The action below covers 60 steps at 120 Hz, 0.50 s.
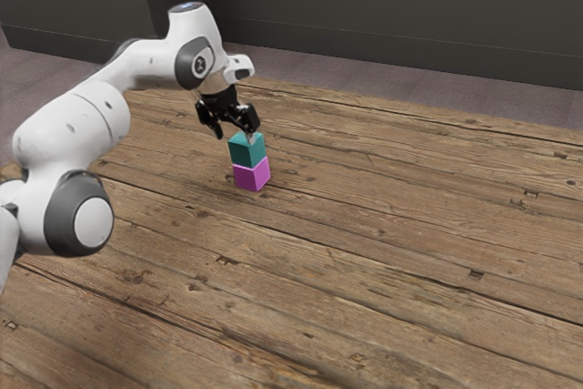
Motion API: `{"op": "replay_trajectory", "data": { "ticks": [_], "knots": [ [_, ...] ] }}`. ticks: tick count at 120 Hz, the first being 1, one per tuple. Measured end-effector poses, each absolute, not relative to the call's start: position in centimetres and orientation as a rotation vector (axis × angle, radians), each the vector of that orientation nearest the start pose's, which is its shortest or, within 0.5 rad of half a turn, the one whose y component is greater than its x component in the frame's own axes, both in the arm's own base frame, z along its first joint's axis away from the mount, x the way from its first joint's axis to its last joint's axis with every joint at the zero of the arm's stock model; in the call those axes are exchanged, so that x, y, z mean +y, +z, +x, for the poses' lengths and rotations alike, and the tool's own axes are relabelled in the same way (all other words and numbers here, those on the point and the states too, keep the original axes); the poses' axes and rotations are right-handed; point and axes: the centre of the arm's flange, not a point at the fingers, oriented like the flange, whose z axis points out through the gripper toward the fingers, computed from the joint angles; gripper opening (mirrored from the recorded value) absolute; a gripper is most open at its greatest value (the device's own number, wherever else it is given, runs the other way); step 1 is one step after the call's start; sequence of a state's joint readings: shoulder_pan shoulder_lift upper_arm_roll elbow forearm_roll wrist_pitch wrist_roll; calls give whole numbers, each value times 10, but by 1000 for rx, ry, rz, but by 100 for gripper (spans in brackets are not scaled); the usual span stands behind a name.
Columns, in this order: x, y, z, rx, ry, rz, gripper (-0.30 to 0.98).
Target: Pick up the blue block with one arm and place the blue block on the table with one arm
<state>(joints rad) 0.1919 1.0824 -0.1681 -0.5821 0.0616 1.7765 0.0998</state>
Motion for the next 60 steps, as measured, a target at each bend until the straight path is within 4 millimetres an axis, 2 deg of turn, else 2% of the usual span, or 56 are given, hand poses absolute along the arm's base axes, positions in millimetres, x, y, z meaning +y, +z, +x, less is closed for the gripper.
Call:
{"op": "replay_trajectory", "data": {
  "ticks": [18, 37, 60],
  "knots": [
    [100, 345, 805, -17, -228, -3212, 69],
    [102, 341, 810, -13, -287, -3206, 69],
    [101, 321, 815, -6, -328, -3212, 69]
  ]
}}
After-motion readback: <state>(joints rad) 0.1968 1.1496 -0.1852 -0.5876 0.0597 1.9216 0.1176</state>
